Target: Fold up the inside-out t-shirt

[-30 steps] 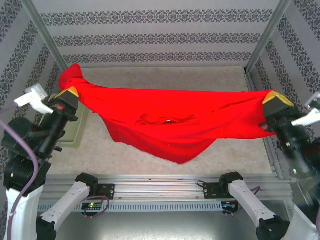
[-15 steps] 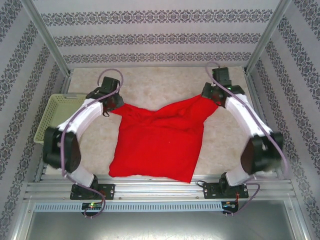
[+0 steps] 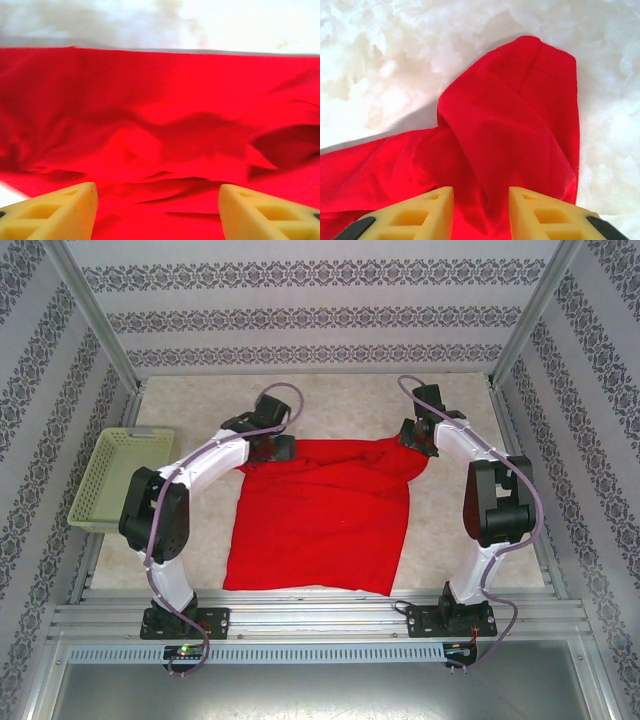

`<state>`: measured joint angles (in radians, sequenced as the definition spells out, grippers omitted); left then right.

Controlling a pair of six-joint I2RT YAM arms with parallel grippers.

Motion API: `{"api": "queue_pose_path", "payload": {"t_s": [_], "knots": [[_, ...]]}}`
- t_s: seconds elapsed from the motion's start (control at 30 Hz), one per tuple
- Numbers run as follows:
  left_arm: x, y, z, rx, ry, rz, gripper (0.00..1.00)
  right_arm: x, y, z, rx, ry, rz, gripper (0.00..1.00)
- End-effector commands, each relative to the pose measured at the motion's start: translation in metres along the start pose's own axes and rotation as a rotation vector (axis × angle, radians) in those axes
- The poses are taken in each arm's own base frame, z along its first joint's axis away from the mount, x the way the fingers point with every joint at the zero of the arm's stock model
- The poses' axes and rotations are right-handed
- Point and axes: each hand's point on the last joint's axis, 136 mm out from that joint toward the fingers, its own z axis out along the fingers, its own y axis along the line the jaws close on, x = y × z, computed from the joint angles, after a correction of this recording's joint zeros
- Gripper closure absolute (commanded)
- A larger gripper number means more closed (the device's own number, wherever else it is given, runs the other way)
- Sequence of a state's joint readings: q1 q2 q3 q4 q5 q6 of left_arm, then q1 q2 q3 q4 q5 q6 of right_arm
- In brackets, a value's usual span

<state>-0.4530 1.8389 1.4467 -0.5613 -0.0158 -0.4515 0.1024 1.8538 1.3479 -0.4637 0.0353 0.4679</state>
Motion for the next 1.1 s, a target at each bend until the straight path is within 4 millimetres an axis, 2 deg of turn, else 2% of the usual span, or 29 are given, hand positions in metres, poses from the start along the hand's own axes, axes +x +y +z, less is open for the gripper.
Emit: {"api": "queue_pose_path", "payload": {"t_s": [0.0,0.17,0.27,0.33,0.4,0.5,0.6,0.73,0.87,0.97,1.07], "knots": [[0.004,-0.029,0.013,0.034,0.025,0.131,0.34,-0.004,0.007,-0.01,-0.027,-0.032,-0.001,0.64],[0.018,-0.049,0.037,0.053,0.088,0.183,0.31,0.007,0.008,-0.015,-0.035,-0.023,-0.009,0.6],[0.02,-0.051,0.052,0.03,0.119,0.2,0.34,0.013,0.009,-0.019,-0.043,-0.027,-0.016,0.58],[0.017,-0.047,0.06,-0.009,0.113,0.195,0.43,0.018,0.009,-0.022,-0.047,-0.029,-0.015,0.58],[0.008,-0.042,0.065,-0.03,0.094,0.184,0.59,0.022,0.01,-0.024,-0.054,-0.029,-0.023,0.58],[-0.013,-0.042,0.065,-0.031,0.047,0.162,0.84,0.029,0.008,-0.022,-0.04,-0.027,-0.036,0.56],[-0.041,-0.038,0.059,-0.027,-0.01,0.134,1.0,0.032,0.002,-0.012,-0.021,-0.008,-0.026,0.56],[-0.084,-0.027,0.047,0.027,-0.085,0.053,1.0,0.032,0.0,0.004,0.003,0.01,-0.028,0.55],[-0.125,-0.01,0.035,0.069,-0.16,-0.015,1.0,0.025,0.006,0.013,-0.01,0.009,-0.033,0.55],[-0.148,0.002,0.039,0.102,-0.186,-0.065,1.0,0.012,0.001,0.023,0.038,0.005,-0.036,0.56],[-0.159,0.015,0.056,0.097,-0.169,-0.091,1.0,-0.001,-0.008,0.035,0.076,0.011,-0.018,0.58]]}}
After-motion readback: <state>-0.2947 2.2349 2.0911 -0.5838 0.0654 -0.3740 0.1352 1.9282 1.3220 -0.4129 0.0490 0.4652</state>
